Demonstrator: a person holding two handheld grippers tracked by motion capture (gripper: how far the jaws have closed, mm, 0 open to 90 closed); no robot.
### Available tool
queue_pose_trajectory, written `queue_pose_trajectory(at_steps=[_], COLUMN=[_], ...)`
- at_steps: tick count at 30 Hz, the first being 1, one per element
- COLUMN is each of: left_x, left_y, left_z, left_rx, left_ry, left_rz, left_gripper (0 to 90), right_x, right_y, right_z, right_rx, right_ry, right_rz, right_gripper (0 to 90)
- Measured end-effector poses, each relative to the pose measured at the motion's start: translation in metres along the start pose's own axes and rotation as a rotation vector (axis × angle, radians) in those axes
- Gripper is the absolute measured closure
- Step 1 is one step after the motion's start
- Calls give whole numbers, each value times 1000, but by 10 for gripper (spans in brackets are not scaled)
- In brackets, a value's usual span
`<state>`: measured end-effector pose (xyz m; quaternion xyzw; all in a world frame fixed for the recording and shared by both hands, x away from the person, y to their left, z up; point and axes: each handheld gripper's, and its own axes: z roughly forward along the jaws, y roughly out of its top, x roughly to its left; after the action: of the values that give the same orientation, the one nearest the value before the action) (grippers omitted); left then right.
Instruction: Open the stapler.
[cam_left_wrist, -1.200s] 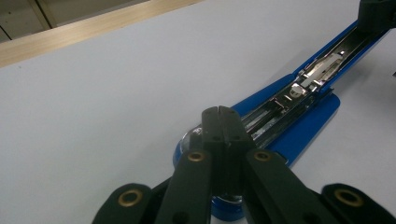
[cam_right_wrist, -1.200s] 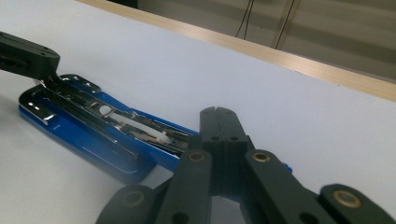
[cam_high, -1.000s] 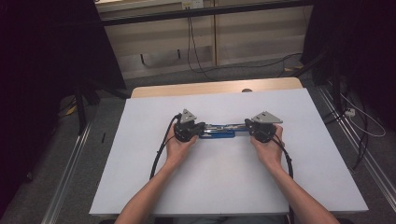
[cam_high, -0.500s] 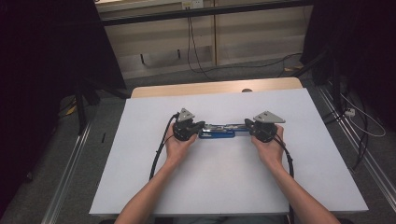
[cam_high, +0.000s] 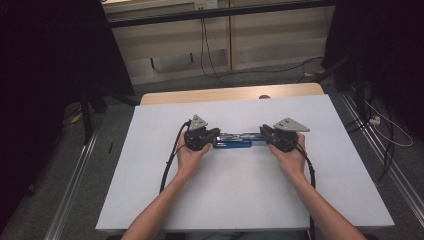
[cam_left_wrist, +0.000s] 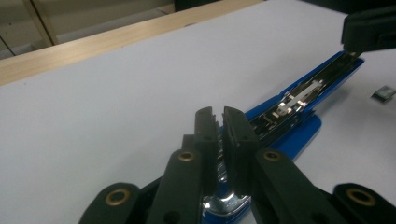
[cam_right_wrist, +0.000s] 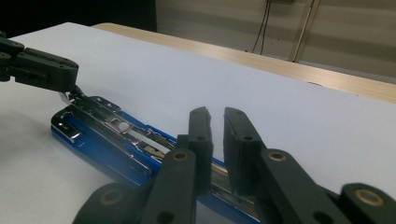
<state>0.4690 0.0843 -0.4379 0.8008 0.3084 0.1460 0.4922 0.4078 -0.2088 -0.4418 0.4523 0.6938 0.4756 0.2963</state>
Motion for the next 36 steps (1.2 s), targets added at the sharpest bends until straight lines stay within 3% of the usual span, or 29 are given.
queue_pose_trajectory(at_steps=[5, 8, 11, 13, 14, 16, 18, 26, 28, 30, 36], left_x=[0, 2, 4, 5, 6, 7, 7, 8, 9, 10, 8], left_y=[3, 0, -3, -3, -2, -2, -1, -6, -9, -13, -18], left_z=[-10, -16, -21, -24, -26, -30, -33, -56, -60, -66, -79], left_rx=[0, -7, -5, 2, 4, 4, 16, -17, -16, -29, -48], left_ry=[16, 31, 49, 64, 59, 41, 53, 89, 90, 39, 85], left_rz=[-4, -31, -31, -36, -44, -61, -53, -49, -42, -50, -36], left_gripper=[733, 616, 511, 395, 357, 312, 204, 54, 49, 51, 51], right_x=[-1, 0, 0, 0, 0, -1, -1, 1, 1, 1, -1], right_y=[2, 3, 4, 4, 4, 4, 3, 3, 2, 2, 0], right_z=[-4, -5, -7, -8, -9, -9, -9, -13, -15, -18, -25], right_rx=[-11, -16, -18, -21, -21, -33, -26, -31, -28, -27, -34], right_ry=[17, 20, 17, 19, -5, 5, -2, 7, 10, 15, 8], right_rz=[4, 8, 15, 33, 43, 59, 70, 50, 45, 39, 28], right_gripper=[702, 548, 432, 350, 301, 253, 136, 72, 71, 65, 66])
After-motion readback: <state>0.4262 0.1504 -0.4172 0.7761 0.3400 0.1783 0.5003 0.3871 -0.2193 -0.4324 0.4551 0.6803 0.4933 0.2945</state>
